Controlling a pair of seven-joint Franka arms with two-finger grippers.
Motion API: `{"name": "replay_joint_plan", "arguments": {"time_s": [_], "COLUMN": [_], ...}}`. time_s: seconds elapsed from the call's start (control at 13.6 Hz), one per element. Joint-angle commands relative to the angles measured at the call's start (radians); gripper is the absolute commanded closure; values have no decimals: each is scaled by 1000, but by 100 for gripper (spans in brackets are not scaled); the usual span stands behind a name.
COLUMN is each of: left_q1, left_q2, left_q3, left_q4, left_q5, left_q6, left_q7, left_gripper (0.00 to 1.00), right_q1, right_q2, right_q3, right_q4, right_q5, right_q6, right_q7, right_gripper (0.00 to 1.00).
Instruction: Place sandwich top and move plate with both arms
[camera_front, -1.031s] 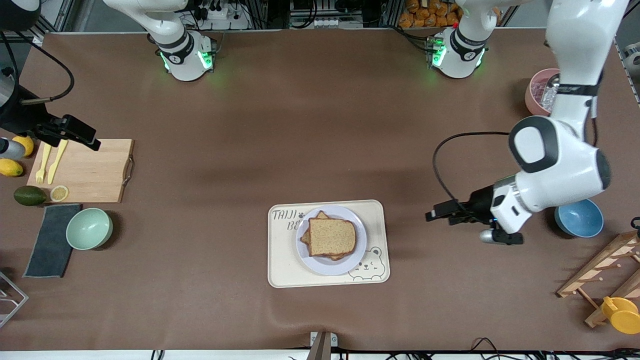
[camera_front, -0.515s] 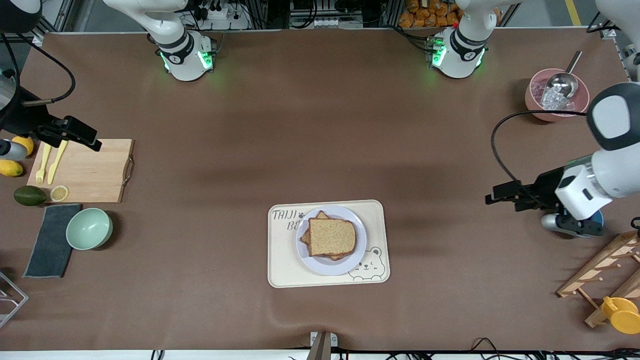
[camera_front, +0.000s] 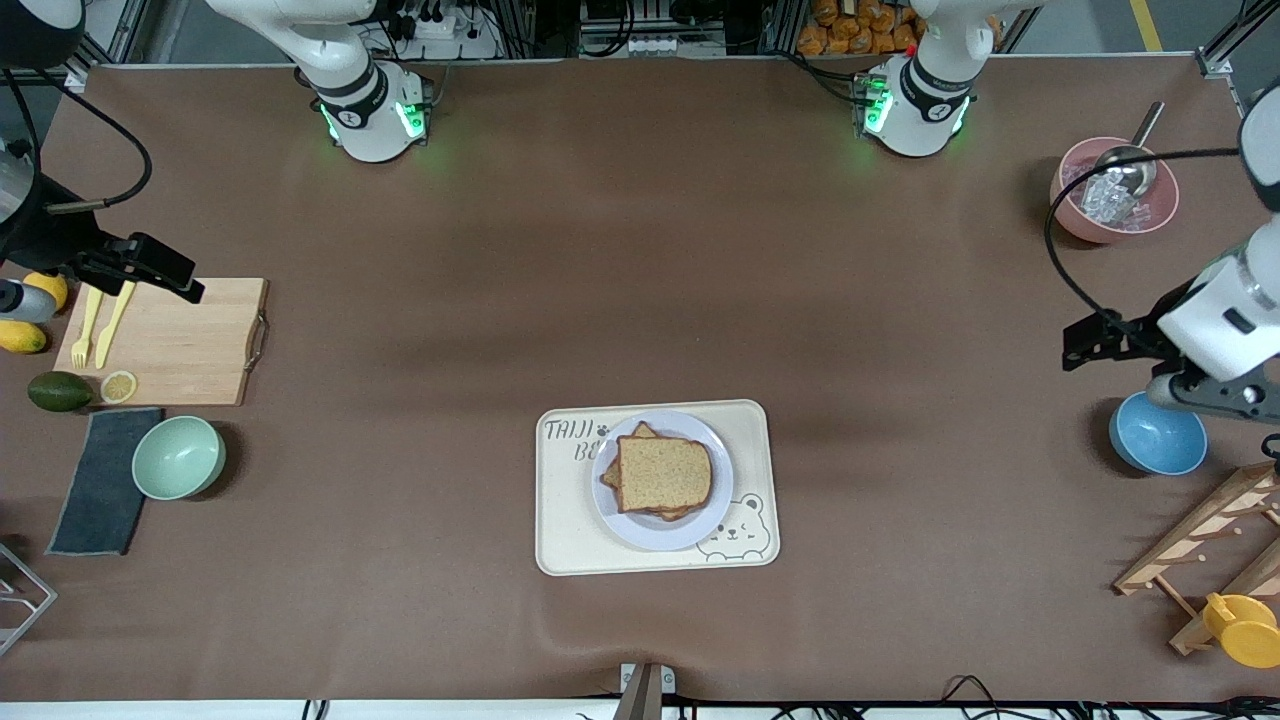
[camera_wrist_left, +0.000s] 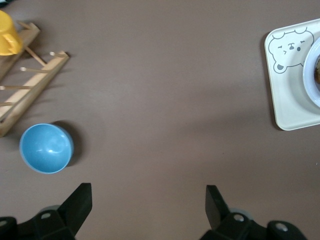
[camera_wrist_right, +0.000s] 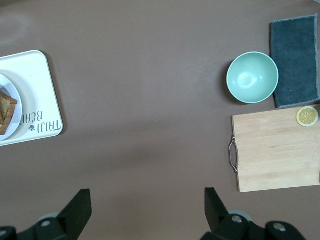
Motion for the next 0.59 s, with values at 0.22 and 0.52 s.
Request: {"name": "replay_joint_plan", "arguments": {"time_s": [0.22, 0.52], "left_q1": [6, 11], "left_q2": [-95, -146], "left_q3": [2, 7], "left_q4": [-16, -25], "left_q5": [40, 37], "left_q6": [-101, -133], "left_q7": [-64, -120], "left_gripper": [0, 0], "right_q1": [3, 3], "right_q2": [9, 9], "right_q3": [2, 2], "right_q4": [15, 15], "right_q5": [-16, -16], "right_q6": [-11, -11], "right_q7": [17, 17], "right_gripper": [0, 0]}}
